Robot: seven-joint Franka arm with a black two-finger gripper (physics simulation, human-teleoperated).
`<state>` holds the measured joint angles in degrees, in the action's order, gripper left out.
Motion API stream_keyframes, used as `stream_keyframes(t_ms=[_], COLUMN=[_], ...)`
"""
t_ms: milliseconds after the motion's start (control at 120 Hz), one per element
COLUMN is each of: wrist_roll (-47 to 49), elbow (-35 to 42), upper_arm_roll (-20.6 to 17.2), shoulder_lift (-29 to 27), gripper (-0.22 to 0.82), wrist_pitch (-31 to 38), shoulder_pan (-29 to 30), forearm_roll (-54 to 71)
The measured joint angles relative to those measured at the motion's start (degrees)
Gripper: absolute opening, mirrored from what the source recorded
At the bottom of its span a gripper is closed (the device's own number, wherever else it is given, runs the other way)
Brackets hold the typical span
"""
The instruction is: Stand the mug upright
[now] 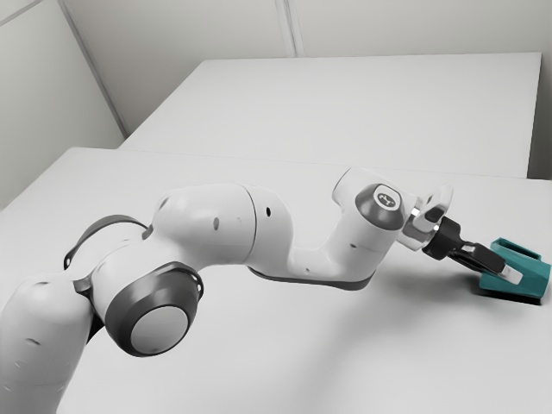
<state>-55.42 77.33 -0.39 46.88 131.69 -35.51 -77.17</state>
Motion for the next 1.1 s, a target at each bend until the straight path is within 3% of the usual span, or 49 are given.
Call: stream_keyframes(t_ms=[400, 667, 833, 1100], wrist_roll=[-0.1, 0.1, 0.6, 5.1], elbow=[0.0, 0.3, 3.9, 11.0], upper_arm_roll=[0.1, 0.2, 0.3, 0.0], shoulder_lift=[0.0, -2.1, -8.9, -19.2], gripper=[-0.11, -0.16, -0.17, -0.18], wrist_pitch=[0.1, 0.3, 0.4, -2.0], shoulder_pan=[-0.1, 0.0, 1.2, 6.2], forearm_roll=[0.0, 0.6, 4.7, 23.4])
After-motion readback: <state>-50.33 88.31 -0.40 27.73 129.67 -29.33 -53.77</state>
